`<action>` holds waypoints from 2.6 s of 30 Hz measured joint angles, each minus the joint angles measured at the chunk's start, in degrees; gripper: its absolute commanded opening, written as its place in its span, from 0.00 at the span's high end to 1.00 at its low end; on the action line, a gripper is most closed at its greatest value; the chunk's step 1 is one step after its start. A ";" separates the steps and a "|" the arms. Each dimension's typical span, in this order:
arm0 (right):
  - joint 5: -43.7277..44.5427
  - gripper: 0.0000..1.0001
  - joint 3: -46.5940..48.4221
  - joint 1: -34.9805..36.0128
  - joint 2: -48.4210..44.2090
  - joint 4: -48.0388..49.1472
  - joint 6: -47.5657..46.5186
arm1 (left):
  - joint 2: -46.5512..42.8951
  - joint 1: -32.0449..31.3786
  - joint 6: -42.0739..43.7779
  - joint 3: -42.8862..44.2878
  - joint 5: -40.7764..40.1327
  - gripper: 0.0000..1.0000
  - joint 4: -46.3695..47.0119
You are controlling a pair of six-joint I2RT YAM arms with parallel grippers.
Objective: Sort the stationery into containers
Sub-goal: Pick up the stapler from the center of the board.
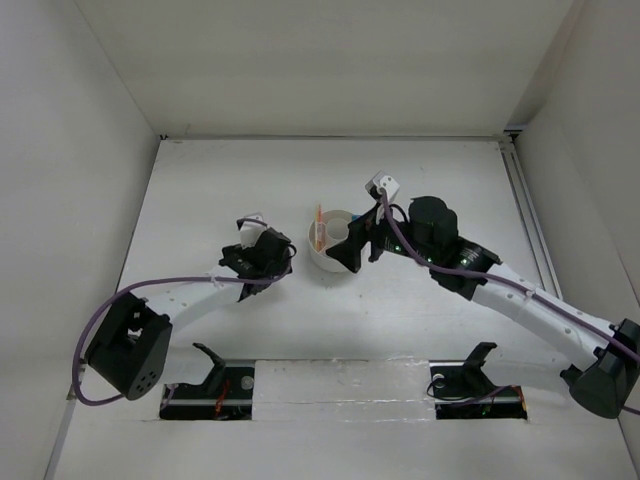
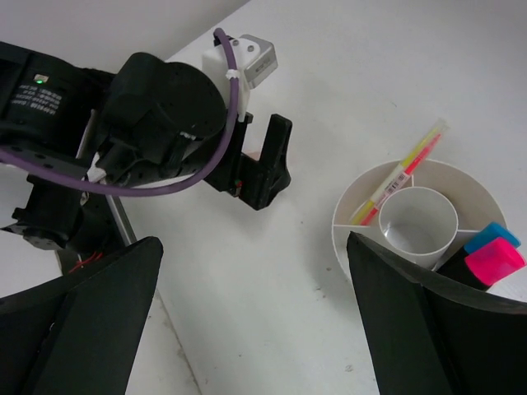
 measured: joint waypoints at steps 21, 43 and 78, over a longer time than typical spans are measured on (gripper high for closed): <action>-2.95 0.00 -0.87 0.28 -4.09 0.52 -0.02 | 7.85 8.63 6.14 1.75 13.55 0.08 2.86; -2.91 0.00 -0.92 0.28 -2.58 0.87 -0.02 | 9.73 6.80 1.03 3.39 13.16 0.51 2.21; -0.44 0.00 -1.51 -6.16 -4.76 3.63 13.66 | -17.22 -33.88 16.17 -6.01 -6.91 1.00 23.10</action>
